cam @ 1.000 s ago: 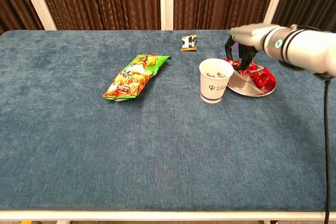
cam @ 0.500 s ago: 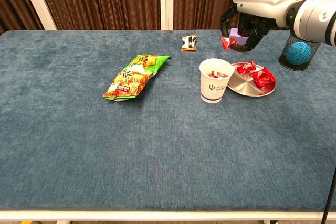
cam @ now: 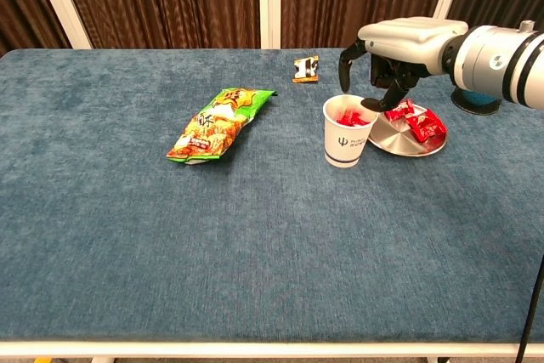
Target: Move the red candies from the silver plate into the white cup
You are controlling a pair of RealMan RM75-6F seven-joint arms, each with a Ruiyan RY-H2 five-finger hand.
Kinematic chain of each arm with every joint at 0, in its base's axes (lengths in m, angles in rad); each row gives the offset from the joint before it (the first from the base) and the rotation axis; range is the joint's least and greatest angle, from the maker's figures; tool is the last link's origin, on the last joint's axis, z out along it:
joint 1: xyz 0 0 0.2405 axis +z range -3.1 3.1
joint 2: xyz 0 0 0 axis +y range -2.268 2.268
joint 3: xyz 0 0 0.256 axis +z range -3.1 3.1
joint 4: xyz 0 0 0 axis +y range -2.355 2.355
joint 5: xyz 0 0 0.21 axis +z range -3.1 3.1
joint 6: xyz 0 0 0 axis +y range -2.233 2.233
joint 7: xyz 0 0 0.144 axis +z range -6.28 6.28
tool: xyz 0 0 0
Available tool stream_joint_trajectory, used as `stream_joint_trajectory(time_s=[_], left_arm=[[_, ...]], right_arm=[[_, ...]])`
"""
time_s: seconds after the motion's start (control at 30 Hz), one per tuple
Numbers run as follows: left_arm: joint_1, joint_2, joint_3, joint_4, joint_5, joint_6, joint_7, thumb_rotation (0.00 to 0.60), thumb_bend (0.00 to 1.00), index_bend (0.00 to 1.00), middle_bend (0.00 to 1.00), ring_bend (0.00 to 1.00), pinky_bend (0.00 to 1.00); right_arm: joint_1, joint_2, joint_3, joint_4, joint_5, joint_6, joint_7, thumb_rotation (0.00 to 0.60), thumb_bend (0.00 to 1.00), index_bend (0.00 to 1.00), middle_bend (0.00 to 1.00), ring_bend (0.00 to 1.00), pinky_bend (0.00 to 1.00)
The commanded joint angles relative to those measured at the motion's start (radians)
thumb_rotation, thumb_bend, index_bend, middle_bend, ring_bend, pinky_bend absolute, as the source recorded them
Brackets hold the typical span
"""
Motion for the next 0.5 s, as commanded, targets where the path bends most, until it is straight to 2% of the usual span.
stream_joint_trajectory(time_s=[0.03, 0.17, 0.3, 0.5], left_arm=[[-0.001, -0.001, 0.0, 0.0, 0.001, -0.001, 0.0, 0.6, 0.0, 0.21, 0.12, 0.1, 0.12], [-0.002, -0.003, -0.002, 0.002, 0.006, 0.003, -0.002, 0.6, 0.0, 0.21, 0.12, 0.1, 0.12], [-0.004, -0.006, 0.0, 0.004, 0.01, 0.001, -0.004, 0.6, 0.0, 0.21, 0.12, 0.1, 0.12], [-0.007, -0.011, 0.0, 0.006, 0.017, 0.003, -0.007, 0.6, 0.0, 0.21, 0.12, 0.1, 0.12]], right_arm=[[-0.011, 0.016, 0.005, -0.01, -0.002, 0.017, 0.009, 0.6, 0.3, 0.32, 0.99, 0.93, 1.0], [-0.04, 0.063, 0.014, -0.017, 0.016, 0.048, 0.022, 0.6, 0.3, 0.31, 0.99, 0.93, 1.0], [-0.061, 0.094, -0.001, 0.013, 0.068, 0.042, 0.001, 0.6, 0.3, 0.35, 0.99, 0.93, 1.0], [-0.072, 0.073, -0.037, 0.099, 0.152, -0.008, -0.041, 0.6, 0.24, 0.39, 0.99, 0.93, 1.0]])
